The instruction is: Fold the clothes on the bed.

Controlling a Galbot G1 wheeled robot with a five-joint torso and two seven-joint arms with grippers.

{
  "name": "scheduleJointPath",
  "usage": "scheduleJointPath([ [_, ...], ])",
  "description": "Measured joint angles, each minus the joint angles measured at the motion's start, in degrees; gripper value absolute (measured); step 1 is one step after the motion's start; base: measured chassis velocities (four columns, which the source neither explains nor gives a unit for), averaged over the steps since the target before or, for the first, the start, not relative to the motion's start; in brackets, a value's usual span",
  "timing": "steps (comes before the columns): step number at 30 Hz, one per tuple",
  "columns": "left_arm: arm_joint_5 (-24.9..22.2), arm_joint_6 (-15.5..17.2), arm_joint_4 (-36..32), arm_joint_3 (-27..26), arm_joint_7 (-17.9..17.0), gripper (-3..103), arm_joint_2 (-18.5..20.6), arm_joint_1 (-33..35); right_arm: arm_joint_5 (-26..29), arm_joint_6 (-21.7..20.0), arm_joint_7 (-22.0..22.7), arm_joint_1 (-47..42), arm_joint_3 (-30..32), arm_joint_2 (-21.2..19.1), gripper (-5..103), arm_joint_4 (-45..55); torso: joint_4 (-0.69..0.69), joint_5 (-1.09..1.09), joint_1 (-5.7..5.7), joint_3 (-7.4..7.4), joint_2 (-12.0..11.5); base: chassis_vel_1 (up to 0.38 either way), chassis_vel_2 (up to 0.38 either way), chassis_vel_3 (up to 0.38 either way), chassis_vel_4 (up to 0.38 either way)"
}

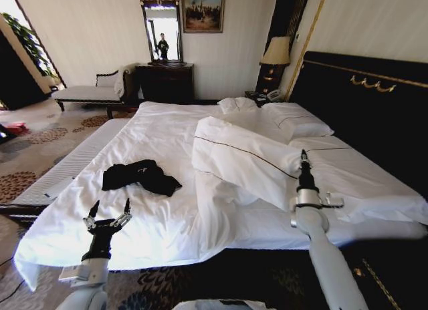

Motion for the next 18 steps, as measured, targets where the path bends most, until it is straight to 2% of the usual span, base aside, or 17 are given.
scheduleJointPath([
  [11, -1.7, 0.3, 2.5, 2.2, 0.2, 100, 2.3, -4.1, -0.6, 2.4, 1.4, -8.8, 10.1, 1.9, 0, 6.0, 0.00, 0.00, 0.00, 0.01, 0.0, 0.000, 0.000, 0.000, 0.000],
  [18, -2.0, 0.9, 4.6, 4.0, 0.2, 100, 3.5, -6.5, -0.8, 3.2, 1.6, -12.3, 14.5, 3.0, 0, 7.3, 0.01, -0.01, 0.00, 0.01, 0.0, 0.000, 0.000, 0.000, 0.000],
])
